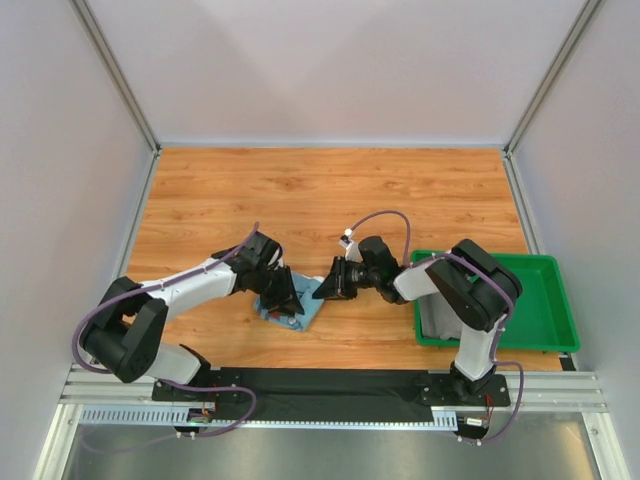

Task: Roll the towels

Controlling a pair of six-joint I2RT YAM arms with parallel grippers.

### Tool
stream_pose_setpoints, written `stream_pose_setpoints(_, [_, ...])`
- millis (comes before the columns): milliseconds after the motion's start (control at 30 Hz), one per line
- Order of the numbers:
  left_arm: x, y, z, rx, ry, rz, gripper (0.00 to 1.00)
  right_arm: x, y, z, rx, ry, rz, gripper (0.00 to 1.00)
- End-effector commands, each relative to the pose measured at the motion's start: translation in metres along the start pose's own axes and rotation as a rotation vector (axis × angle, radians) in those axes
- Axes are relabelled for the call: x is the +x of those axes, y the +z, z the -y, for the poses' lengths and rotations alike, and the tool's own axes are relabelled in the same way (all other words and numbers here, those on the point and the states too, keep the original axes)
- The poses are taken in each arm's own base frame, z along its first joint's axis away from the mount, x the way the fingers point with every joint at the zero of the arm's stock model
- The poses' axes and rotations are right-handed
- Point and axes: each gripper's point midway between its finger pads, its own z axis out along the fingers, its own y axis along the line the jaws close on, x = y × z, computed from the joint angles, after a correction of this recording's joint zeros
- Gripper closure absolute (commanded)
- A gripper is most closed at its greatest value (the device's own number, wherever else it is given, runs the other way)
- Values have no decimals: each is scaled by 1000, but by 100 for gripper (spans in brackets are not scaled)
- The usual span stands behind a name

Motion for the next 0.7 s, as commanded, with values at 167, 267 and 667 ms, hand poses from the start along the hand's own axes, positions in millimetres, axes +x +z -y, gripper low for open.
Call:
stream_pose_setpoints(167, [-26, -40, -2, -432, 406, 218, 65, -12, -31, 36, 371, -1, 31, 100])
stream_pose_setpoints(267, [-30, -47, 21, -478, 546, 317, 65, -10, -39, 34, 431, 11, 0, 99])
stream_pose_setpoints(667, [-5, 15, 62, -460, 838, 315, 62, -3, -35, 23, 448, 12, -88, 99])
